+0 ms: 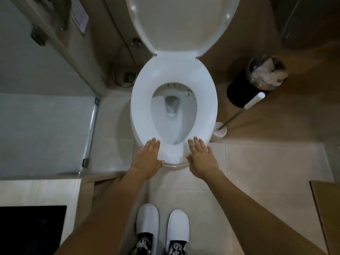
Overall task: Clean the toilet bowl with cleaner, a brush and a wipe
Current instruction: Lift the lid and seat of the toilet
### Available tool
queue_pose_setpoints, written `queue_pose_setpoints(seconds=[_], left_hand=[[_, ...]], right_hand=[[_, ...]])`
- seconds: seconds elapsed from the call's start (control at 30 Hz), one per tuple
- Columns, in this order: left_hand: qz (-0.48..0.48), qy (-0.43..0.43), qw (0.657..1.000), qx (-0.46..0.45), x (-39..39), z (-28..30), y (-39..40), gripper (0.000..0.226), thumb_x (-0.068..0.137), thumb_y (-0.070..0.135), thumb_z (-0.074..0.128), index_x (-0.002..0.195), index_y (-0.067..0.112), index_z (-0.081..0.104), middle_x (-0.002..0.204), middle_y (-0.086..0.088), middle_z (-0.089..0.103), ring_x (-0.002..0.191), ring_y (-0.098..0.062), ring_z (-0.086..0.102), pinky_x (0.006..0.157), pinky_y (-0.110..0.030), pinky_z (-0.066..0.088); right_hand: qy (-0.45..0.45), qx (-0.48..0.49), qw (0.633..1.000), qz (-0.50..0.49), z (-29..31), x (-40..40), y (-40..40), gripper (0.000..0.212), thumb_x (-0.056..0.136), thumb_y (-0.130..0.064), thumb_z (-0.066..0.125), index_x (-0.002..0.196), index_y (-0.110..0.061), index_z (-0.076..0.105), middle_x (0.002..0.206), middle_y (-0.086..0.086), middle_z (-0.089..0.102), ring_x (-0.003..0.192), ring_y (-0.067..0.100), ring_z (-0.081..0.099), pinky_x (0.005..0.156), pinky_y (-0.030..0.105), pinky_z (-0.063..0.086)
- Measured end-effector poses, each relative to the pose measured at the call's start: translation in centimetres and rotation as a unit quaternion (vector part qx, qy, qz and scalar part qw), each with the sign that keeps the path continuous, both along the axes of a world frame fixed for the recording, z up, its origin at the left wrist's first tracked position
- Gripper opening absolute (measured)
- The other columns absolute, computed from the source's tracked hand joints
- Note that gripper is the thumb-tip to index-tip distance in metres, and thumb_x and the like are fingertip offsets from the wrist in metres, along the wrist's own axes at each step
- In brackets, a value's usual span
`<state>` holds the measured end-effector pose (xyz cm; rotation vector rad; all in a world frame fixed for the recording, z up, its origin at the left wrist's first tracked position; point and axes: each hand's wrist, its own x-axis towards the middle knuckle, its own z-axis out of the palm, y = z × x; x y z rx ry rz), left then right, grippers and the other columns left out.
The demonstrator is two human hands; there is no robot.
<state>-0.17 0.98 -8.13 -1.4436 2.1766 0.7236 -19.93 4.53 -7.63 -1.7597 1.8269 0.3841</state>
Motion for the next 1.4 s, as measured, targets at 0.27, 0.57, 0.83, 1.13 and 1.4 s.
queue_pose_setpoints(seconds=[0.27, 0.57, 0.83, 1.13, 1.4], left_hand=[[-0.065, -0.021, 0.993, -0.094, 0.7, -4.5, 0.2, 0.084, 0.096, 0.047, 0.041, 0.149, 0.012, -0.014, 0.157, -0.008, -0.019, 0.146, -0.023, -0.013, 0.118, -0.038, 0.0], [-0.122, -0.065, 0.98, -0.142, 1.0, -5.8, -1.0, 0.099, 0.089, 0.061, 0.041, 0.146, 0.008, -0.02, 0.157, -0.012, -0.017, 0.145, -0.025, -0.013, 0.116, -0.045, -0.006], [-0.216, -0.081, 0.92, -0.317, 2.0, -8.0, -0.1, 0.093, 0.085, 0.063, 0.032, 0.144, -0.003, 0.008, 0.152, -0.017, 0.029, 0.141, -0.032, 0.028, 0.112, -0.052, 0.021], [-0.248, -0.038, 0.886, -0.391, 2.5, -10.0, 0.2, 0.075, 0.092, 0.047, 0.017, 0.145, -0.007, 0.013, 0.151, -0.021, 0.03, 0.14, -0.036, 0.029, 0.109, -0.06, 0.019], [-0.215, 0.03, 0.892, -0.395, 2.4, -8.8, 0.8, 0.074, 0.093, 0.046, 0.025, 0.145, -0.006, 0.016, 0.152, -0.021, 0.026, 0.141, -0.033, 0.02, 0.109, -0.059, 0.022]], right_hand=[[0.015, -0.058, 0.996, 0.064, -3.9, 0.4, 1.8, 0.074, 0.1, -0.041, 0.039, 0.154, -0.017, -0.006, 0.16, 0.006, -0.016, 0.148, 0.023, -0.012, 0.119, 0.044, 0.001], [0.041, -0.107, 0.99, 0.086, -5.8, 0.6, 1.5, 0.085, 0.093, -0.042, 0.054, 0.154, -0.012, 0.003, 0.161, 0.013, -0.003, 0.149, 0.028, -0.003, 0.118, 0.045, -0.002], [0.114, -0.202, 0.963, 0.139, -7.9, 0.2, 2.4, 0.082, 0.084, -0.038, 0.066, 0.148, -0.004, 0.028, 0.154, 0.016, 0.029, 0.143, 0.03, 0.028, 0.113, 0.048, 0.015], [0.143, -0.274, 0.937, 0.162, -9.7, -0.6, 2.9, 0.074, 0.09, -0.039, 0.048, 0.148, -0.003, 0.02, 0.154, 0.016, 0.03, 0.143, 0.028, 0.028, 0.115, 0.051, 0.013], [0.118, -0.289, 0.938, 0.15, -8.5, -1.1, 3.1, 0.063, 0.095, -0.035, 0.036, 0.148, -0.005, 0.023, 0.155, 0.015, 0.028, 0.144, 0.026, 0.023, 0.116, 0.048, -0.004]])
